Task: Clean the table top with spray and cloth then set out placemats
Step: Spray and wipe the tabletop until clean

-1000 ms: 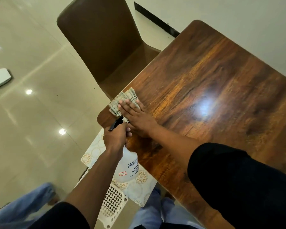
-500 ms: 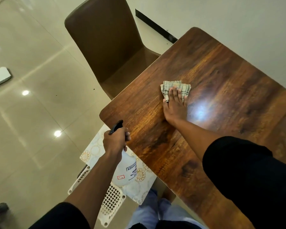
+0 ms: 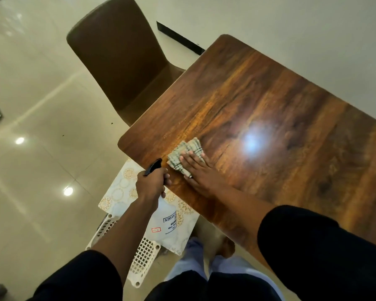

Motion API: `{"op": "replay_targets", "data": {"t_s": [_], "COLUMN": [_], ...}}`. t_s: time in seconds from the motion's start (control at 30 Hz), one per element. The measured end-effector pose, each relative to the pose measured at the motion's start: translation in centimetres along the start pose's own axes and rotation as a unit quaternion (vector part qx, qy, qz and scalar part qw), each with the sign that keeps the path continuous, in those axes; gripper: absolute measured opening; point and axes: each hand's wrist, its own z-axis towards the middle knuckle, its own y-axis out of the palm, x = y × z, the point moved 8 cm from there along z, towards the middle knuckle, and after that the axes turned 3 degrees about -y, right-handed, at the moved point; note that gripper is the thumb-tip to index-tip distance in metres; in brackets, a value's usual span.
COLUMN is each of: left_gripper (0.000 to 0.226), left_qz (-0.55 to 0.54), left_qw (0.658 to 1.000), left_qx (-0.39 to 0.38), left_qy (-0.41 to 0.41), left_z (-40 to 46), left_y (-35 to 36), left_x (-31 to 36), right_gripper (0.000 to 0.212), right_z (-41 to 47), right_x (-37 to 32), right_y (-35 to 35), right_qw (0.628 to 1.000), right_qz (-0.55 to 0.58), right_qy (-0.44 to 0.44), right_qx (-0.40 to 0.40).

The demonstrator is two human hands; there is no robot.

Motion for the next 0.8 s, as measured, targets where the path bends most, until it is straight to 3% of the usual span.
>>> {"op": "replay_targets", "data": {"t_s": [0.17,0.33,0.4,0.5,0.63,0.7,0.8], "left_gripper": [0.018,0.021,0.019,0.020,0.016,0.017,0.016], "left_qz": [0.049,0.088,0.099,0.107,0.112,0.117,0.123], "left_qw": [0.997,0.992,0.990,0.988,0.989,0.989,0.989], "left_qx": [-0.052,-0.086,-0.095,-0.098,-0.081,-0.063,-0.040], "left_qy": [0.027,0.037,0.044,0.046,0.045,0.057,0.067], "left_z": [-3.3,-6.8,-8.3,-10.2,-11.7,-12.2,-13.2], "left_y": [4.3,8.7,10.2,12.0,13.1,13.2,13.0], "left_x": [-2.1,-5.6,-6.6,-8.1,-9.4,-9.7,-10.3], "right_gripper": [0.065,0.067,0.068,0.070,0.072,0.071,0.068], "right_z": [-10.2,-20.9,-22.6,-22.9,-21.3,-21.3,-23.8], "right_x": [9.0,13.9,12.4,8.1,1.9,0.1,0.2], "right_y": [0.3,3.0,4.2,5.2,7.3,8.8,10.0], "right_qw": [0.976,0.891,0.874,0.915,0.989,0.999,0.999], "right_qz": [0.081,0.121,0.123,0.105,0.036,0.009,-0.023], "right_qy": [0.197,0.429,0.462,0.378,0.134,0.030,-0.046], "right_qx": [0.047,0.088,0.088,0.094,0.046,0.021,0.015]}}
